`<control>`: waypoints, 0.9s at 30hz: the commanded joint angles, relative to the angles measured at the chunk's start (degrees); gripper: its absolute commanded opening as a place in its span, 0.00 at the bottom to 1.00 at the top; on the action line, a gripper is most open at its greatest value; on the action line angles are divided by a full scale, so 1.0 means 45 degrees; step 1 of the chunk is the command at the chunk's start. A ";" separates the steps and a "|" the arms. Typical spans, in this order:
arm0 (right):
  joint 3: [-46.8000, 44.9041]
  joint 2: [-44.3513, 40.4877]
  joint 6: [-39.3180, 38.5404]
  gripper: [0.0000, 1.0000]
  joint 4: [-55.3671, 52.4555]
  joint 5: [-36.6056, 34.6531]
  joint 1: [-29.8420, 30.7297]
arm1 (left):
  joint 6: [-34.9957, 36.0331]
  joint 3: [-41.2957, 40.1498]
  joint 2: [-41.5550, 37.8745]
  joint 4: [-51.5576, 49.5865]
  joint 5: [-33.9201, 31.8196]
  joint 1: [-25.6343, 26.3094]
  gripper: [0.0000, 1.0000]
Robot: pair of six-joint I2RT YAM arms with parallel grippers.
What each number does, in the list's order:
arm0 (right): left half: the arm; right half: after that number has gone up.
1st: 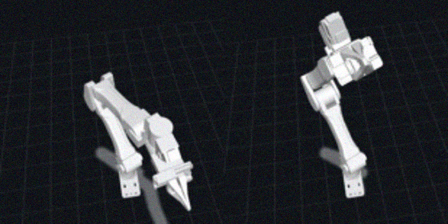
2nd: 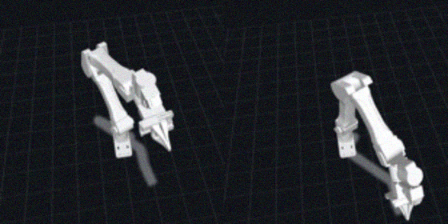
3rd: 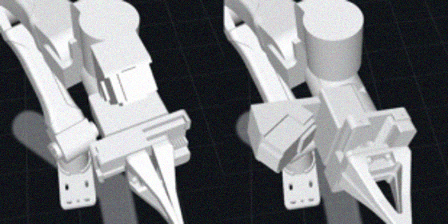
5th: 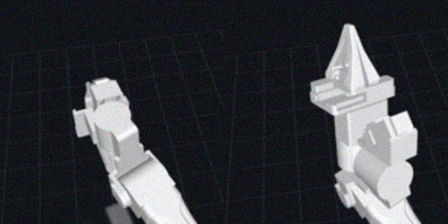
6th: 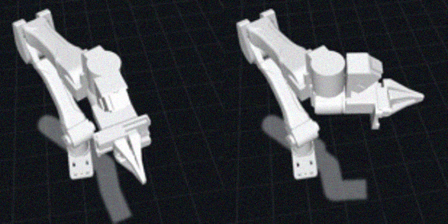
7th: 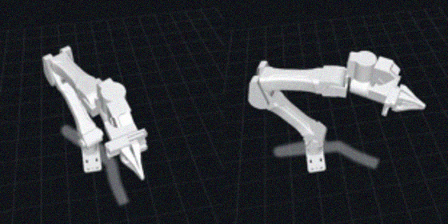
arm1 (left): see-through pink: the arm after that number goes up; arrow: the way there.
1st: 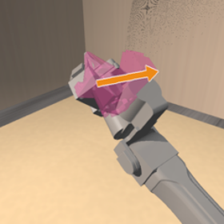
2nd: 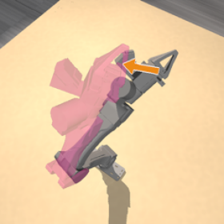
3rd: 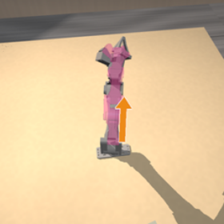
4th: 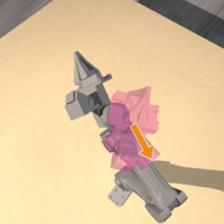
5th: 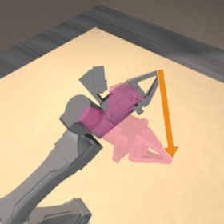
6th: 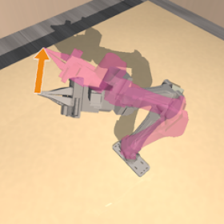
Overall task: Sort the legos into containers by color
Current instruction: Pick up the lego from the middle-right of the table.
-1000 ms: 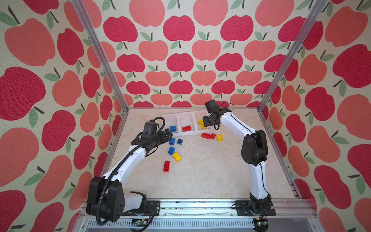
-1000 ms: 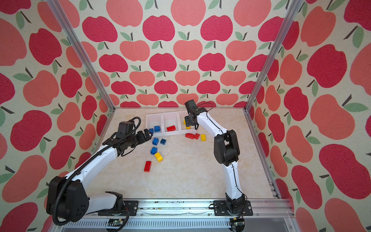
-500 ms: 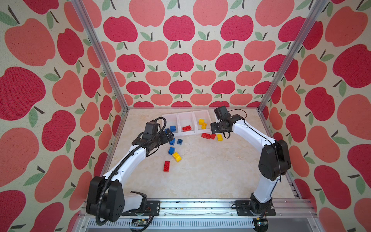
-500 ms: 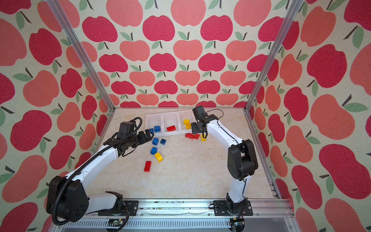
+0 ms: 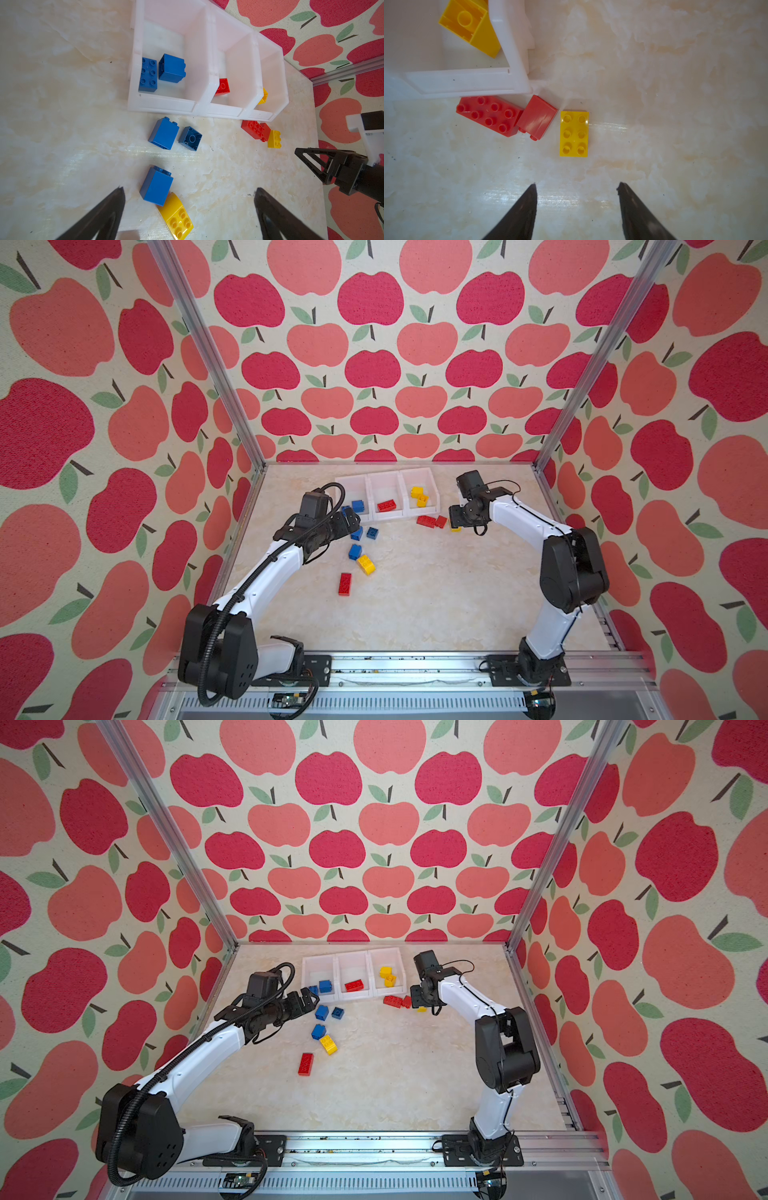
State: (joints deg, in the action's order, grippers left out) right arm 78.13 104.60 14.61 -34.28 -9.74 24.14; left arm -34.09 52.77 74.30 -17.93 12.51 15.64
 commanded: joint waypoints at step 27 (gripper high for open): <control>0.1193 0.2270 0.0138 0.58 0.0513 0.0571 -0.0385 | -0.0210 0.0415 0.0165 -0.0147 -0.0085 0.0043 0.99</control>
State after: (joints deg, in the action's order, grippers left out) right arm 82.28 114.78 14.63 -31.73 -7.99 22.48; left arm -34.11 52.88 74.30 -17.93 12.51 15.64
